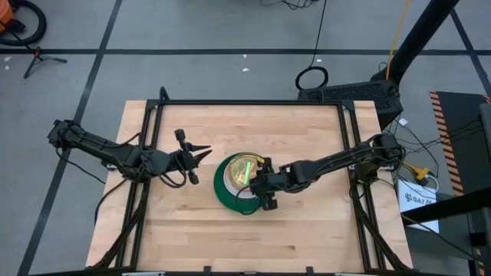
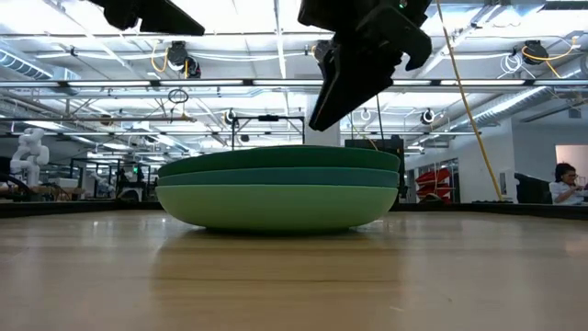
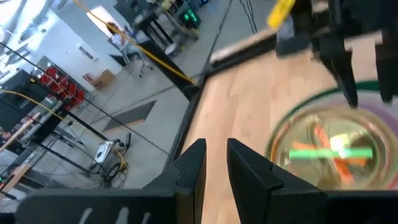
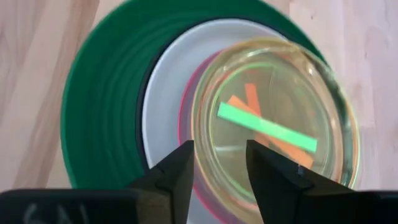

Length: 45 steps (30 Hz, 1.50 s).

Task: Stack plastic plates
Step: Return to Home Position

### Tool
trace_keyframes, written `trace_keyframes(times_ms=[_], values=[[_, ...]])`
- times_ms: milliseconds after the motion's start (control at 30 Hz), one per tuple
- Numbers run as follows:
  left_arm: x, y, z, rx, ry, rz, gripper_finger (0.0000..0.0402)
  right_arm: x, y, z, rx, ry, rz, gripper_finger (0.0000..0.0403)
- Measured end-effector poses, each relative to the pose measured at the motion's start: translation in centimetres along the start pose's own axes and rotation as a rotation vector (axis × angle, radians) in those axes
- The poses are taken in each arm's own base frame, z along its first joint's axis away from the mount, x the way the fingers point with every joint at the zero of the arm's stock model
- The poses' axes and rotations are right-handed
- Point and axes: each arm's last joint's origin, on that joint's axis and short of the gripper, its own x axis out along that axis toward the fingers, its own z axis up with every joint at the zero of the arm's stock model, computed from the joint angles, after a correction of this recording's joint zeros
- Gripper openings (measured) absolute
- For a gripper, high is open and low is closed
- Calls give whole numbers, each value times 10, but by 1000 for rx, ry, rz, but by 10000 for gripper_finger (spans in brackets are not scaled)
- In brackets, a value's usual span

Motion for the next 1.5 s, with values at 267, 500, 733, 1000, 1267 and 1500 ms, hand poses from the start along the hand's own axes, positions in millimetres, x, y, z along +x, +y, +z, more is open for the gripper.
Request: trace_keyframes(times_ms=[267, 500, 733, 1000, 1267, 1500], values=[[-4, -14, -16, 48, 11, -316, 72, -17, 2, -14, 15, -85, 31, 132], [-21, -5, -25, -5, -93, -384, 72, -39, -15, -63, 55, -302, -12, 128], [-38, 4, -57, -92, -166, -328, 72, -65, -33, -117, 146, -441, -65, 128], [-48, 14, -97, -231, -222, -196, 72, -92, -40, -162, 200, -592, -106, 128], [-51, 10, -124, -321, -266, -130, 72, -96, -36, -205, 232, -684, -140, 128], [-49, 0, -142, -414, -285, -128, 72, -100, -34, -236, 270, -671, -184, 128]])
